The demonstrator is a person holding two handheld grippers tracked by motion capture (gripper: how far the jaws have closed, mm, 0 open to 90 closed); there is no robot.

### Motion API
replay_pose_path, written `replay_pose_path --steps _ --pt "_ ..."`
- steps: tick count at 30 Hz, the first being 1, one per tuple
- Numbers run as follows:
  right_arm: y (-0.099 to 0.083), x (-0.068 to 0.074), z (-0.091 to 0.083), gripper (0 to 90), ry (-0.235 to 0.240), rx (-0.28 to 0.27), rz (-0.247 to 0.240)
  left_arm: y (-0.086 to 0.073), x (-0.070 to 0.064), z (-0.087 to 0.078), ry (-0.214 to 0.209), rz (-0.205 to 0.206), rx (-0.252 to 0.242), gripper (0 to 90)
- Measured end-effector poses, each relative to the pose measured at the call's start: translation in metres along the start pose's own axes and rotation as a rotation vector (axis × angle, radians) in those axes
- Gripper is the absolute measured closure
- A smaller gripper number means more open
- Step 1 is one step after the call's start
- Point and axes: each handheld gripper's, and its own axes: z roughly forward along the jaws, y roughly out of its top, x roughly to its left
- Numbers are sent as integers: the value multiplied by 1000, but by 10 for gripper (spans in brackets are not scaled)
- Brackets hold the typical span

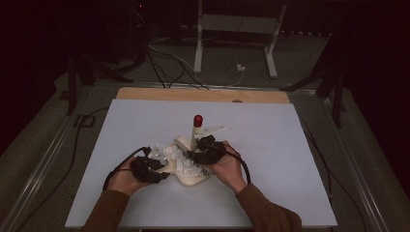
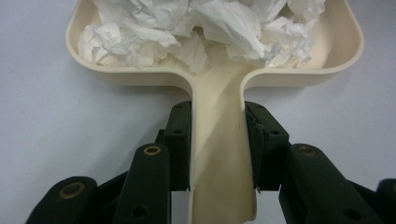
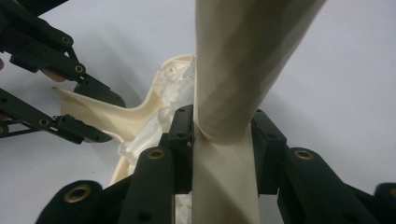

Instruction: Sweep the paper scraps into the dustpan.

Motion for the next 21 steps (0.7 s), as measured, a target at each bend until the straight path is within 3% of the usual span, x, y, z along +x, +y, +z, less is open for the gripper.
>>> replay_pose_path --steps 9,21 --pt "1 4 1 674 5 1 -2 -1 -2 2 9 6 -12 663" --pt "1 11 1 674 10 7 -18 -5 -2 4 1 -15 -30 663"
